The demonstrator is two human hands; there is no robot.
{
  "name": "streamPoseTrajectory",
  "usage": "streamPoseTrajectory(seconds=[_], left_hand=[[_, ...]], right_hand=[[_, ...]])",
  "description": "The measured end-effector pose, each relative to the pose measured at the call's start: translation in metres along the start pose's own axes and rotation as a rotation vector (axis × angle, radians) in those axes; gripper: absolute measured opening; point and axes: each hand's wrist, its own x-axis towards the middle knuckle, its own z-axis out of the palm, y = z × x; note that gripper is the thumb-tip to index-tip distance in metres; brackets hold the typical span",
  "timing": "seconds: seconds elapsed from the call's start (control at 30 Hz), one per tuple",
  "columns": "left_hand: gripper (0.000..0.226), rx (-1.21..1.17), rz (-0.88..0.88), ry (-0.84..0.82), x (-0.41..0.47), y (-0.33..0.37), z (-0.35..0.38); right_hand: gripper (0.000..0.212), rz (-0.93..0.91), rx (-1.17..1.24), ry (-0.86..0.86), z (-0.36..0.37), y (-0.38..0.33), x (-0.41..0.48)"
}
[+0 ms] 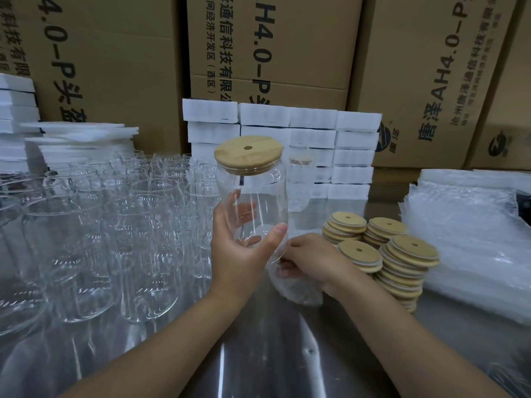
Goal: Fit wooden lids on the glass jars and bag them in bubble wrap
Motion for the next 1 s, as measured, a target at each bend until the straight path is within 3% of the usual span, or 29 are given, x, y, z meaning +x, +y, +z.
streamPoseTrajectory(seconds=[0.1, 0.2, 0.4, 0.57, 0.63, 0.73, 0.9, 1.0], left_hand=[[0.076, -0.01, -0.002, -0.011, -0.001, 0.001, 0.001], [0.076, -0.01, 0.003, -0.025, -0.002, 0.002, 0.002], [0.077, -0.018, 0.017, 0.005, -0.001, 0.004, 0.002], [0.08, -0.018, 0.006, 0.017, 0.001, 0.002, 0.0], [0.079, -0.02, -0.004, 0.02, 0.002, 0.002, 0.0], [0.078, -0.017, -0.016, 0.018, 0.002, 0.002, -0.001], [0.076, 0.0, -0.035, 0.005, 0.003, 0.001, -0.001], [0.071, -0.017, -0.06, -0.019, 0.004, 0.0, -0.002]], right_hand=[[0.022, -0.008, 0.205, -0.015, 0.001, 0.001, 0.001], [0.024, -0.052, 0.154, 0.021, 0.003, 0.003, 0.002], [0.03, -0.137, -0.36, -0.139, 0.011, 0.013, 0.007], [0.053, -0.245, -0.776, -0.137, 0.004, 0.014, 0.002], [0.042, -0.27, -0.907, -0.105, 0.002, 0.016, 0.001], [0.018, -0.284, -0.912, -0.051, 0.002, 0.016, 0.001], [0.024, -0.249, -0.802, 0.057, 0.004, 0.012, 0.002], [0.022, -0.215, -0.508, 0.123, 0.003, 0.009, 0.003]])
